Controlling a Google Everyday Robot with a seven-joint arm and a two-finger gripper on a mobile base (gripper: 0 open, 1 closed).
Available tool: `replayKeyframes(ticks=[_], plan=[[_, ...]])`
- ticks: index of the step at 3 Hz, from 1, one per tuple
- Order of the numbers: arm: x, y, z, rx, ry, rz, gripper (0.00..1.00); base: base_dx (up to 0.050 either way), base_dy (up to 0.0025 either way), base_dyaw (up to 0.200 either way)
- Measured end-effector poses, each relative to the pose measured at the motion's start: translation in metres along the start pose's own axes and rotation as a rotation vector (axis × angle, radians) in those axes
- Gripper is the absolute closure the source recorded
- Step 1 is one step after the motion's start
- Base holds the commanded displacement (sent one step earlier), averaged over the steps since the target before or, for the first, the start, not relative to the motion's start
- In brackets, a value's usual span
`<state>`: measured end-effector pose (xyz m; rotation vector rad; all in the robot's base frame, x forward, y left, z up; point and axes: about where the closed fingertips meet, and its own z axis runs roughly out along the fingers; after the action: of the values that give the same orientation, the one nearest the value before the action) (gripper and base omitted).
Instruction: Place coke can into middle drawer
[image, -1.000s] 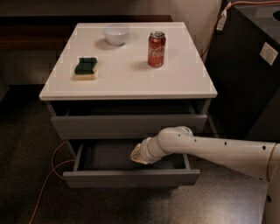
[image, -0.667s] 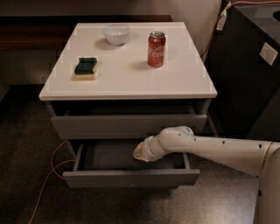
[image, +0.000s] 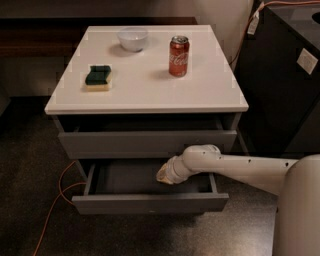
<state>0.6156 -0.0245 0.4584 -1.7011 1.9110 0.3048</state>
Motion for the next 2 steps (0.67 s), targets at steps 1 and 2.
replayKeyframes(ticks=[1, 2], plan=[[0.006, 0.007, 0.011, -0.03, 0.016, 0.01, 1.0, 0.0, 0.0, 0.0], [0.004, 0.025, 0.02, -0.068, 0.025, 0.002, 1.0, 0.0, 0.0, 0.0]])
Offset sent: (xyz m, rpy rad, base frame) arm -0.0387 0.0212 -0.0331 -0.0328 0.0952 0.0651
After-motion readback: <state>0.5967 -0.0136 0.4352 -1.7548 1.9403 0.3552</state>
